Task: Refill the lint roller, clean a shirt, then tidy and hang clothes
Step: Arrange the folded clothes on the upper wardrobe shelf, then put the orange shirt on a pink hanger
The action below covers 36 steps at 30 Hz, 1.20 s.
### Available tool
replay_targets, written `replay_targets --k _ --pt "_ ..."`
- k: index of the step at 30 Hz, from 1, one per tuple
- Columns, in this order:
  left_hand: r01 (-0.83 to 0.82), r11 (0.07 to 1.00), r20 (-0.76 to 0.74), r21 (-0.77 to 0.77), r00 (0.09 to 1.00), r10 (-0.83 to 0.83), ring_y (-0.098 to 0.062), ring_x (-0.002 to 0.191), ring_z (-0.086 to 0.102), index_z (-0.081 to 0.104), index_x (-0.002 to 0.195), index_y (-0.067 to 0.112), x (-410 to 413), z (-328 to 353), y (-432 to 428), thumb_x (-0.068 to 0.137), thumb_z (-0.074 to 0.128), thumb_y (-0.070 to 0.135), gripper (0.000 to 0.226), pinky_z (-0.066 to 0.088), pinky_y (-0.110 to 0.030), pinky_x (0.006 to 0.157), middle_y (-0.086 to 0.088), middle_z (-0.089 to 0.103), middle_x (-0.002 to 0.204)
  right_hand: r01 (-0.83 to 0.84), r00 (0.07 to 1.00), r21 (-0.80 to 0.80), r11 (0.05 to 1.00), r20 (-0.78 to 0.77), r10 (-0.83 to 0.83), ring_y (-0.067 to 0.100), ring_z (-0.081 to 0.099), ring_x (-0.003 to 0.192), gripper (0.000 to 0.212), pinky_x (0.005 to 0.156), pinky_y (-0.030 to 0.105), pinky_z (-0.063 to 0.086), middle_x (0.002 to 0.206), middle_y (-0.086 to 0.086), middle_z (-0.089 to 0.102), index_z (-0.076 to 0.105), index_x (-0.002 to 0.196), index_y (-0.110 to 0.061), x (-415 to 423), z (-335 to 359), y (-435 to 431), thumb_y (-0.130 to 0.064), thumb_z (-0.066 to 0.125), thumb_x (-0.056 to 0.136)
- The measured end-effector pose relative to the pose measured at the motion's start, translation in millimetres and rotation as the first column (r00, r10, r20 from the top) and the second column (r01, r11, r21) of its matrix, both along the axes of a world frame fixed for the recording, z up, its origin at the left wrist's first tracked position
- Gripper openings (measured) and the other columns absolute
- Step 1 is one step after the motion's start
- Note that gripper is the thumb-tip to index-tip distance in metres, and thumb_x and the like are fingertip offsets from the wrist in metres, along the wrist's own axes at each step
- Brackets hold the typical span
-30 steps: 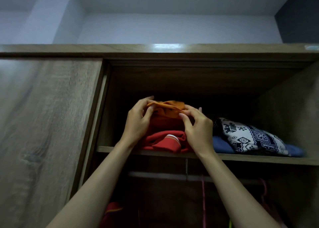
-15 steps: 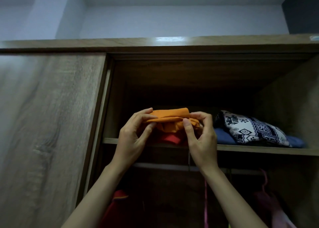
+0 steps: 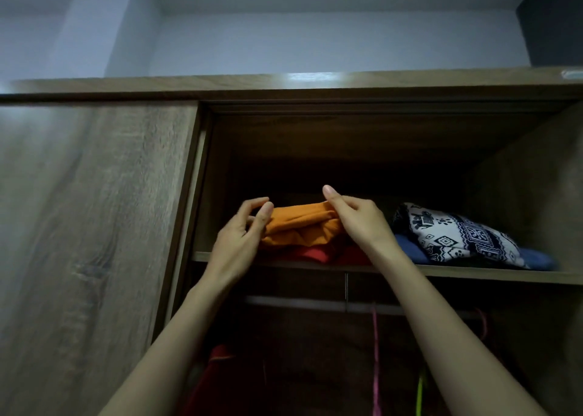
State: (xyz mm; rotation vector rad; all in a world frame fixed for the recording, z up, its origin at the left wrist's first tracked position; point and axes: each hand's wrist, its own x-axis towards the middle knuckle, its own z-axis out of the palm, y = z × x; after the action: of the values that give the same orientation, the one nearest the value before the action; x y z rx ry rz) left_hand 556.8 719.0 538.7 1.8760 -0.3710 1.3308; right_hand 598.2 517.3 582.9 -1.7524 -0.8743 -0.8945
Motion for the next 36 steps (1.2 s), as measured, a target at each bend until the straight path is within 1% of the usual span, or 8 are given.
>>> replay_targets --k 6,11,16,21,23,27,33,36 --pt "0.106 0.968 -0.175 0.225 0.982 -0.067 -0.008 0.110 0.051 0.052 0.124 0.053 -9 4 3 0.077 0.061 0.069 0.050 0.052 -0.031 0.089 0.011 0.048 0.125 0.001 0.999 -0.104 0.995 0.034 0.002 0.006 0.058 0.087 0.024 0.064 0.014 0.041 0.089 -0.011 0.064 0.073 0.104 -0.021 3 -2 -2 -0.036 0.059 0.091" --pt "0.014 0.972 -0.020 0.234 1.000 -0.010 0.001 0.098 0.060 0.067 0.104 0.041 -13 15 -5 0.090 0.065 0.025 0.021 0.051 -0.015 0.083 0.014 0.066 0.104 0.134 0.980 -0.172 0.976 0.166 -0.105 0.006 0.062 0.086 0.019 0.070 0.017 0.047 0.093 -0.006 0.068 0.073 0.104 -0.019 -1 13 6 -0.025 0.060 0.091" --pt "-0.055 0.972 0.054 0.228 0.998 0.044 -0.003 0.097 0.064 0.071 0.108 0.030 -16 46 -6 0.093 0.060 0.018 0.022 0.055 -0.019 0.080 0.009 0.071 0.100 0.147 0.961 -0.159 0.976 0.258 -0.103 0.011 0.066 0.092 0.020 0.081 0.025 0.054 0.098 0.002 0.072 0.073 0.106 -0.015 0 36 12 -0.020 0.060 0.091" --pt "-0.038 0.990 0.255 0.135 0.967 0.002 0.004 0.100 0.058 0.065 0.105 0.034 -34 53 -18 0.088 0.062 0.008 0.031 0.047 -0.011 0.088 0.006 0.066 0.111 0.000 0.916 0.046 0.999 0.401 -0.019 0.014 0.056 0.120 0.023 0.104 0.027 0.043 0.128 0.006 0.062 0.070 0.111 -0.011 -10 29 14 -0.016 0.062 0.090" --pt "-0.003 0.995 0.352 0.104 0.935 -0.034 0.004 0.105 0.057 0.063 0.102 0.036 -47 47 -24 0.087 0.063 0.006 0.034 0.045 -0.010 0.092 0.004 0.064 0.118 -0.059 0.879 0.118 0.991 0.477 -0.005 0.009 0.053 0.123 0.024 0.106 0.020 0.039 0.132 0.003 0.059 0.070 0.112 -0.014 -23 19 13 -0.019 0.061 0.091" --pt "0.074 0.992 0.479 0.106 0.870 -0.116 -0.006 0.110 0.059 0.062 0.102 0.037 -80 25 -34 0.089 0.063 0.026 0.017 0.051 -0.027 0.092 0.005 0.063 0.117 -0.184 0.836 0.232 0.955 0.548 0.028 0.000 0.051 0.122 0.022 0.100 0.006 0.034 0.132 -0.002 0.059 0.071 0.109 -0.013 -66 -10 8 -0.019 0.061 0.090" --pt "0.136 0.915 0.423 0.379 0.854 -0.303 -0.013 0.100 0.062 0.065 0.092 0.025 -149 -5 -34 0.077 0.071 0.046 0.027 0.048 -0.022 0.084 0.005 0.062 0.104 -0.374 0.860 0.330 0.867 0.474 0.190 0.000 0.056 0.118 0.018 0.102 0.020 0.041 0.123 -0.008 0.064 0.072 0.101 -0.017 -132 -62 -5 -0.017 0.060 0.088" --pt "0.188 0.907 0.405 0.376 0.847 -0.344 -0.013 0.097 0.063 0.063 0.089 0.027 -180 -25 -39 0.070 0.068 0.066 0.044 0.049 -0.025 0.081 0.003 0.063 0.100 -0.378 0.884 0.351 0.857 0.413 0.220 0.000 0.058 0.116 0.016 0.103 0.029 0.045 0.118 -0.013 0.067 0.073 0.097 -0.022 -163 -92 -9 -0.021 0.061 0.086"
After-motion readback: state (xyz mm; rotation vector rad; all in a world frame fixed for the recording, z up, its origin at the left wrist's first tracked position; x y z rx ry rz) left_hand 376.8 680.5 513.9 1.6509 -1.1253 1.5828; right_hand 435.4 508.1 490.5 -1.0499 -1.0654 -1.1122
